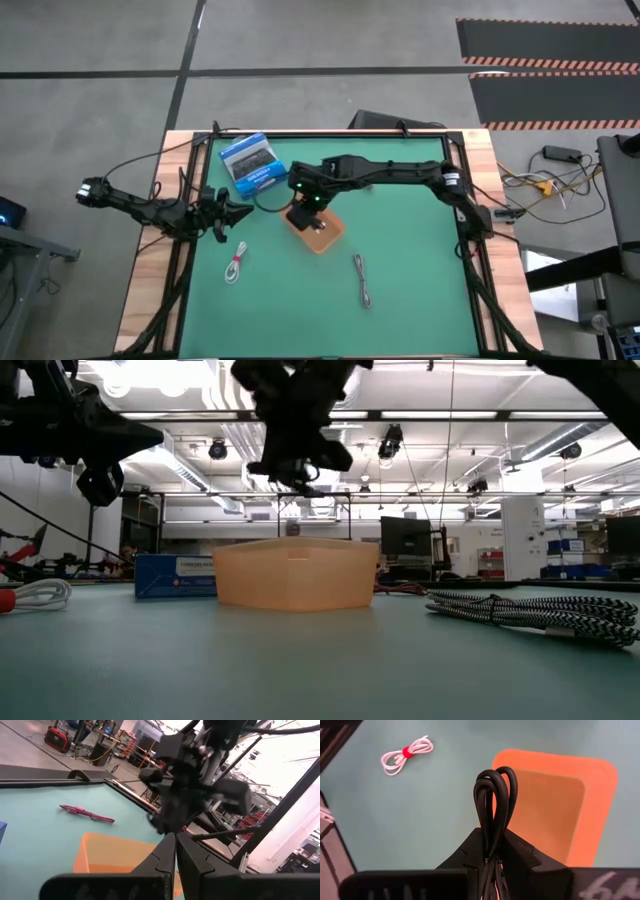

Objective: Pick and place USB-C Cables
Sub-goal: Put the black charger cable into the orange bin

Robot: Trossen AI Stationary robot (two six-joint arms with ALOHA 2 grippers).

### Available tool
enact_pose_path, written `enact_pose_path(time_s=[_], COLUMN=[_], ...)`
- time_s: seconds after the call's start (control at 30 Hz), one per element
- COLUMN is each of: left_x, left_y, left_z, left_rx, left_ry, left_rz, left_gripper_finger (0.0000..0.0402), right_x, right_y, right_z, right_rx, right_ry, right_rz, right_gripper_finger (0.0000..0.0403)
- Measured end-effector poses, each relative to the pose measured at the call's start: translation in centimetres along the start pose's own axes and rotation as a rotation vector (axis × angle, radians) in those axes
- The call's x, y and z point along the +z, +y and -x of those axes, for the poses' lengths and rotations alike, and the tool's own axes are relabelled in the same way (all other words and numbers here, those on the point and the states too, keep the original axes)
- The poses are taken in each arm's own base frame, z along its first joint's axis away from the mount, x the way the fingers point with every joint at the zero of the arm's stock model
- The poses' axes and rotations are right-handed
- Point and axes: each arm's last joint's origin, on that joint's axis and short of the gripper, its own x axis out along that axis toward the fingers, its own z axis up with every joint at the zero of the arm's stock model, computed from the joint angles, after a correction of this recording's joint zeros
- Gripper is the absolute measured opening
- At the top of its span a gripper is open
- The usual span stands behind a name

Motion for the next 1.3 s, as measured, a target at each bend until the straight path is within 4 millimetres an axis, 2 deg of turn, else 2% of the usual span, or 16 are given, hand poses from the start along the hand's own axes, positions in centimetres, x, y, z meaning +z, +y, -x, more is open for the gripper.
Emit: enact_pose_path(time_s=[0.17,0.43,1.3], left_x=[0.0,0.0,0.0], left_y=[0.0,0.0,0.1], left_z=[0.0,0.0,0.0], left_rx=[0.0,0.006,0.024], left_ry=[0.001,0.0,-0.01], left_rz=[-0.003,-0.005,-0.006], left_gripper_finger=[0.0,0.0,0.0], right_x=[0.5,1.2,0.3], right_y=[-1.0,-2.4,-3.9], right_z=[-1.5,-1.9,-7.5], right_rx=[-0.024,-0.055,-0.125], right_ry=[0.021,0.02,0.133], right_rz=[-0.008,-0.014,0.008], right_gripper_finger=[0.0039,0.0039,0.0038])
